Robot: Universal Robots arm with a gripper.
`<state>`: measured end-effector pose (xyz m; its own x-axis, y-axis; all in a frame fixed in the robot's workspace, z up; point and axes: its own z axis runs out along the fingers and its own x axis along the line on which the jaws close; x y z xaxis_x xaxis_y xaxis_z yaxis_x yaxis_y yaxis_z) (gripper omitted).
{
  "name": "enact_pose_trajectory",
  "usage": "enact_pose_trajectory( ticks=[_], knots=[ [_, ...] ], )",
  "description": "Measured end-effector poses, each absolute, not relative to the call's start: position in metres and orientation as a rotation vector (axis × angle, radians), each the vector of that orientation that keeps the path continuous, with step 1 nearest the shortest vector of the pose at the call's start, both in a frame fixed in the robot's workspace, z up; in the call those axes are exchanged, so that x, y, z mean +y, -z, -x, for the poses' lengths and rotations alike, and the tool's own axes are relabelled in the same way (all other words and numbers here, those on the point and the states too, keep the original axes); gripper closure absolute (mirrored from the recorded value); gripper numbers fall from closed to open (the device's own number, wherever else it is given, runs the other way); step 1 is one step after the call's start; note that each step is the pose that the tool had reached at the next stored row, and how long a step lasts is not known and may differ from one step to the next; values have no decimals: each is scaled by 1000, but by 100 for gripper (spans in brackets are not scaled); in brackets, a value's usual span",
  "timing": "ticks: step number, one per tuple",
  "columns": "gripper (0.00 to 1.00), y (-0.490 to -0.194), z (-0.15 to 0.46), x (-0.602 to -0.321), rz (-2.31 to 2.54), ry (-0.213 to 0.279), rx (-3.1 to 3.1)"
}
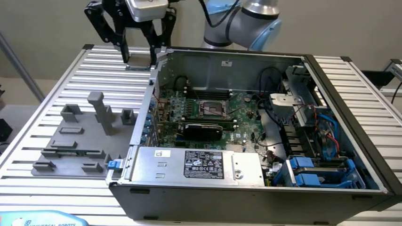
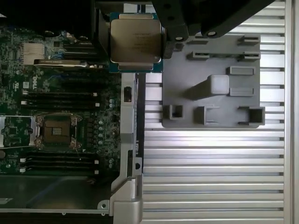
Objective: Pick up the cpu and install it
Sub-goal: 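Pick up the cpu and move it towards the insertion slot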
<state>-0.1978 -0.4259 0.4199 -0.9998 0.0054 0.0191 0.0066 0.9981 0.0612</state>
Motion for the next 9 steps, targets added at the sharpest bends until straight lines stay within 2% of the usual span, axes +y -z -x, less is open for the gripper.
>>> enact_pose_trajectory(
  ticks=[9],
  knots=[
    [45, -416, 157, -424, 9, 98, -3120]
  ],
)
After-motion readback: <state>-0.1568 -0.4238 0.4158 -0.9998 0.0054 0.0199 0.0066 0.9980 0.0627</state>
